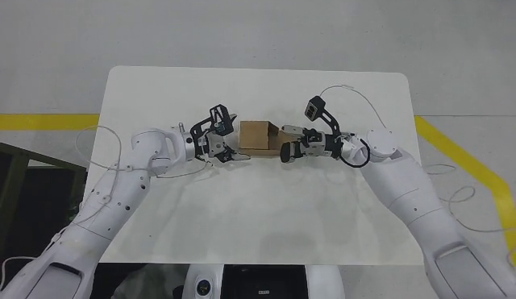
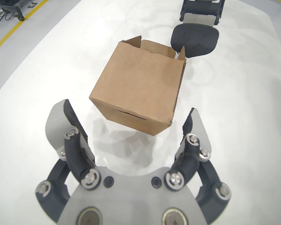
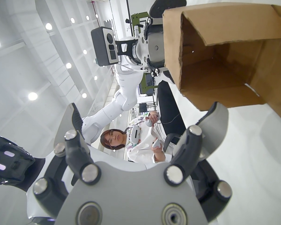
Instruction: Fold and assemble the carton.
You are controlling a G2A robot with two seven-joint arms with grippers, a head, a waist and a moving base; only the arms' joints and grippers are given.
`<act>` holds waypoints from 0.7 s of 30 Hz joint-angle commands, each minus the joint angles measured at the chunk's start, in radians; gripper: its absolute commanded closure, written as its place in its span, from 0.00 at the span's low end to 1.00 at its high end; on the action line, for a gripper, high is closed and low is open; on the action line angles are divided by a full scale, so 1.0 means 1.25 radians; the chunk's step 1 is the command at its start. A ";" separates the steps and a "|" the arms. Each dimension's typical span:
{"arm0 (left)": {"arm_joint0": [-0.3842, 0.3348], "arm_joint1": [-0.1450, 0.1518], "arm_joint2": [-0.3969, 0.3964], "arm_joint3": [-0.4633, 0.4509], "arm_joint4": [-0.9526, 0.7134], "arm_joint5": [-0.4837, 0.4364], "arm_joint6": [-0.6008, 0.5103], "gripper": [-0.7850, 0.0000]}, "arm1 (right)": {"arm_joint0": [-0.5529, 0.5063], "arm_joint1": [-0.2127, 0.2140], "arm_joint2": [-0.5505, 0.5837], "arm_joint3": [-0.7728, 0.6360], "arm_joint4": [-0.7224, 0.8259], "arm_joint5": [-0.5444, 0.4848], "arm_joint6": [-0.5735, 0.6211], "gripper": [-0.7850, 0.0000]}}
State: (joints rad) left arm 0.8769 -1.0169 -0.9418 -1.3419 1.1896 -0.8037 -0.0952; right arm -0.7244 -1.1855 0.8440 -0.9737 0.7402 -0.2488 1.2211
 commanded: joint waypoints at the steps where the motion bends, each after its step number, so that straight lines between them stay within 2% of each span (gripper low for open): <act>1: -0.007 -0.004 0.007 0.004 -0.001 0.003 0.001 0.00 | 0.000 -0.004 0.000 0.005 0.005 -0.008 -0.002 0.00; 13: -0.059 -0.036 0.061 0.082 -0.015 -0.001 0.022 0.00 | 0.033 -0.039 -0.017 0.070 0.039 -0.043 0.012 0.00; 21: -0.072 -0.046 0.069 0.103 -0.014 -0.014 0.042 0.00 | 0.085 -0.071 -0.043 0.141 0.038 -0.050 0.030 0.00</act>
State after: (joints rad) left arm 0.7864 -1.0739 -0.8559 -1.2130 1.1703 -0.8188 -0.0453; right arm -0.6251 -1.2698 0.7936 -0.8062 0.7897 -0.3085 1.2576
